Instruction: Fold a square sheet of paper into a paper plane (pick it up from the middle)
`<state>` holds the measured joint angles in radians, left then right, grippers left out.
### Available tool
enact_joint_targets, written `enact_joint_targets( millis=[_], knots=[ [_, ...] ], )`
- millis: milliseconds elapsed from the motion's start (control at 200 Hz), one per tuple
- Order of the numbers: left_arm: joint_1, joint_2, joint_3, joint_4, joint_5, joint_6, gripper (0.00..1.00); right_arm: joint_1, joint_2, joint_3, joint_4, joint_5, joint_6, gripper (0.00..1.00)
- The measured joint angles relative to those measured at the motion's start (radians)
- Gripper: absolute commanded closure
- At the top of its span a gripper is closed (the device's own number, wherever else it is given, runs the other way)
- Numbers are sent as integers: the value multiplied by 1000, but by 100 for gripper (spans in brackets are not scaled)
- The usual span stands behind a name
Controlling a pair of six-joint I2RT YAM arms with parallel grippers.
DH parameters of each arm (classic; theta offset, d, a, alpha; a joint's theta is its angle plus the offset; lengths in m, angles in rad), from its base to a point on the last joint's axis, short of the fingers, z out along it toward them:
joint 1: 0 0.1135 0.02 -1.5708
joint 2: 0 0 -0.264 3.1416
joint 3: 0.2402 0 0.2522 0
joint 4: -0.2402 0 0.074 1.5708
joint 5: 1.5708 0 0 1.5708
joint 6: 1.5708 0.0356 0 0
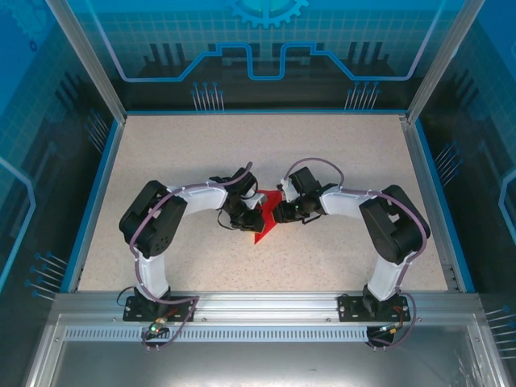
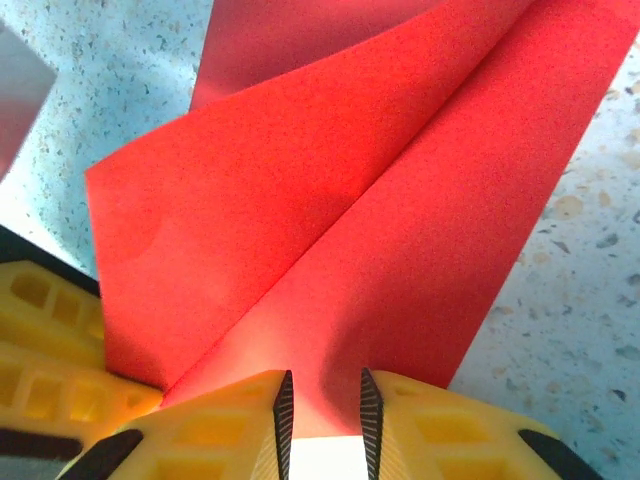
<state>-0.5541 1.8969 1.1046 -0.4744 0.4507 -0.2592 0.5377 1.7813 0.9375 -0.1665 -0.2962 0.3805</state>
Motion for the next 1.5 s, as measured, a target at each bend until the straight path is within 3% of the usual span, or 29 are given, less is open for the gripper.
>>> enact_joint_targets(
  millis=[425,1070,1355,1501],
  knots=[
    [38,12,-1,40,74,0,87,-1,-34,19,56,-92,59,75],
    [73,21,-8,55,106,1,87,-15,188,148,185,-157,155,77],
    [77,19,-8,61,95,4,71,-17,224,191,157,-156,154,77],
    [73,-3,-12,56,68,21,69,-17,238,211,154,-157,154,77]
  ],
)
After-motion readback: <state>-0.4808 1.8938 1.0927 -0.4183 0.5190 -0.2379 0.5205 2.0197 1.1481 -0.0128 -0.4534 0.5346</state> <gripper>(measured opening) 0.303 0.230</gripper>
